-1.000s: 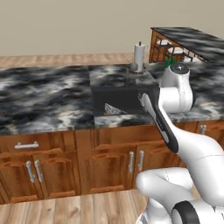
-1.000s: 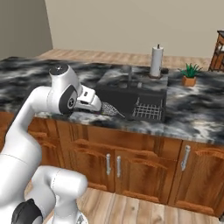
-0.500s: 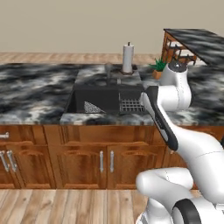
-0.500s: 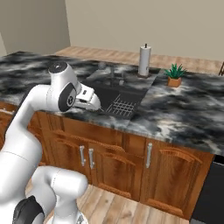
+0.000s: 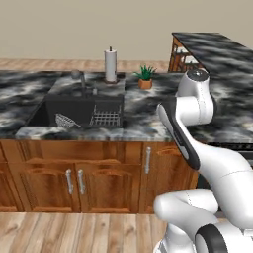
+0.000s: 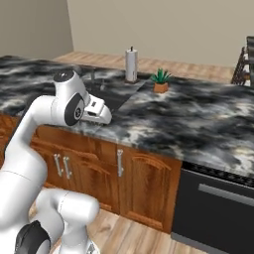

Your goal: Pick the teapot and strainer and place them in the sink. Then turn on the water.

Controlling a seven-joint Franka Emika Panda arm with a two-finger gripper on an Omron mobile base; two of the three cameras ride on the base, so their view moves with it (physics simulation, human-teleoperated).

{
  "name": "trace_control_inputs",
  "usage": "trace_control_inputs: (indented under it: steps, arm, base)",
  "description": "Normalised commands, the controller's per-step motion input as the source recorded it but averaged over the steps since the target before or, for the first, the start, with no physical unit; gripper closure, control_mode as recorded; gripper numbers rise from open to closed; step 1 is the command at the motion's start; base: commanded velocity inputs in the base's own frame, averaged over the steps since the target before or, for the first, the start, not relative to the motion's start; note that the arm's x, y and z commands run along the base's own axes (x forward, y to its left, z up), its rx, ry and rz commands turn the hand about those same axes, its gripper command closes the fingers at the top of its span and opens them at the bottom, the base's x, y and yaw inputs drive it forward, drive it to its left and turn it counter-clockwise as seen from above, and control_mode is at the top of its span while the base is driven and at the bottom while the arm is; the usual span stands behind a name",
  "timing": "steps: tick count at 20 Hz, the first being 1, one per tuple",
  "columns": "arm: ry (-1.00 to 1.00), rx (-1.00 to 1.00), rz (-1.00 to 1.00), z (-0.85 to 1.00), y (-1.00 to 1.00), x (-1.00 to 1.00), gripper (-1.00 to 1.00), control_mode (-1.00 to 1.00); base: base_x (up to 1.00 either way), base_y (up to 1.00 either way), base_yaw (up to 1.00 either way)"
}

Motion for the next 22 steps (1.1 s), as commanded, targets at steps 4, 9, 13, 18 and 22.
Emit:
trace_control_inputs:
  steps: [4,9,13,18,22]
  arm:
    - [0.0,0.0,0.0,0.0,0.0,0.0,-1.0,1.0]
    - [0.0,0.0,0.0,0.0,0.0,0.0,-1.0,1.0]
    - [0.0,0.0,0.0,0.0,0.0,0.0,-1.0,1.0]
    - [0.0,0.0,0.0,0.0,0.0,0.0,-1.0,1.0]
    - [0.0,0.0,0.0,0.0,0.0,0.0,-1.0,1.0]
  base:
    - [-0.27,-1.0,-0.01]
    - [-0.28,-1.0,0.0]
    - [-0.28,-1.0,0.0]
    - [-0.18,-1.0,0.0]
    - [-0.11,-1.0,0.0]
